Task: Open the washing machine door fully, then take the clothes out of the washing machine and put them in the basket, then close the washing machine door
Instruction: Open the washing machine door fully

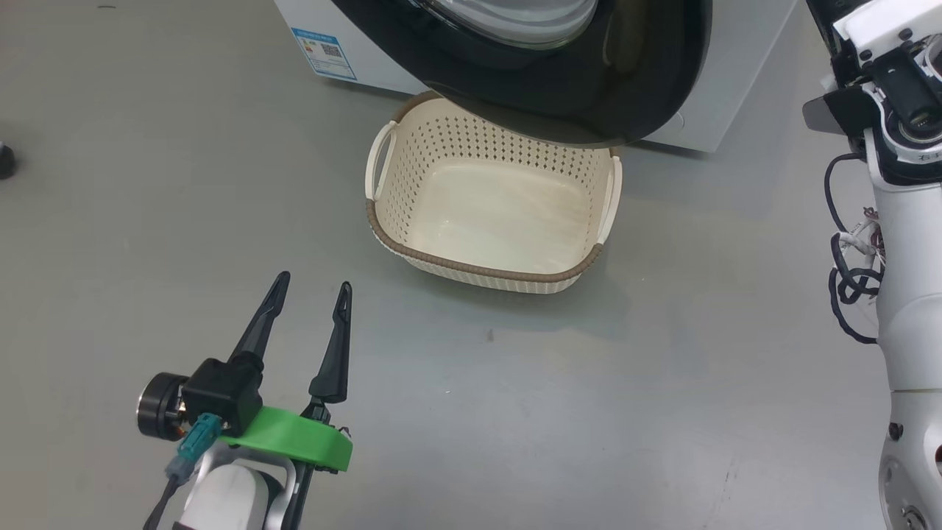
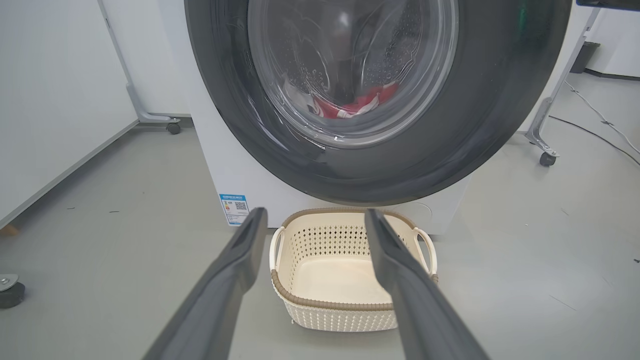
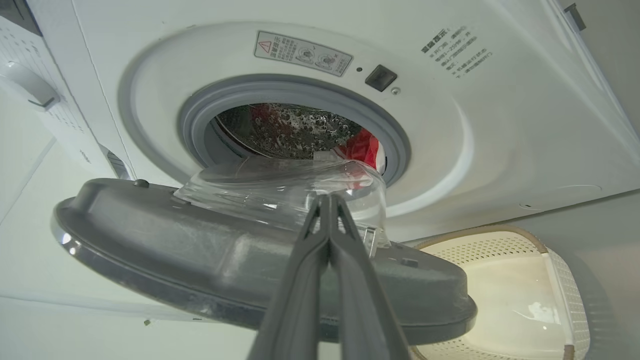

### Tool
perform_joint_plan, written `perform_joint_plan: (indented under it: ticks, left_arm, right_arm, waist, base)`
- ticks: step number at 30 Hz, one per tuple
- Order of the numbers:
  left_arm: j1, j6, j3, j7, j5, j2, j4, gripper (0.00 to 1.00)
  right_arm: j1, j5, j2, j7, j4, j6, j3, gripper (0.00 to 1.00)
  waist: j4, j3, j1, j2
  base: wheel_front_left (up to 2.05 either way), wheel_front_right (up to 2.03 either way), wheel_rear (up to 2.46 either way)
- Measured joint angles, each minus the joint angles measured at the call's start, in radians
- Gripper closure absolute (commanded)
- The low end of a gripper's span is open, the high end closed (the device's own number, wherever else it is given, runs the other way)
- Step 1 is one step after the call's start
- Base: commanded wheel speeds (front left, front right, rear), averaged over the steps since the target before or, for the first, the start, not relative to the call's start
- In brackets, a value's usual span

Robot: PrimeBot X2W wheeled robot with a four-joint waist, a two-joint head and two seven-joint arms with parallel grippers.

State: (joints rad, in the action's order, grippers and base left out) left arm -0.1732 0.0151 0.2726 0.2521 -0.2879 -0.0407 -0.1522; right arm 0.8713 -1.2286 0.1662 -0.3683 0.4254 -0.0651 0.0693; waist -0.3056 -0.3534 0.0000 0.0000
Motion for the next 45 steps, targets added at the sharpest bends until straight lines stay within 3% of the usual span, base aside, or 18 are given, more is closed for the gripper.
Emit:
perform_joint_plan:
  ticks: [14,45]
  left_arm:
    - [-0.015,-0.002,0.020,0.000,-0.010,0.003,-0.002,0.00]
    - [-0.032,-0.020,0.024,0.000,-0.012,0.004,-0.026,0.00]
  right_arm:
    - [0.065,-0.099,-0.022,-0.150,0.086,-0.033,-0.007,1.00]
    - [0.072,-0.227,-0.054,-0.329,0.223,-0.051,-0.022,1.00]
  waist:
    - [-0.036,-0.026,0.0000,0.0000]
    - [-0.048,0.027,0.0000,0.0000]
  base:
    - [0.00,0.00,0.00]
    - [0.00,0.00,0.00]
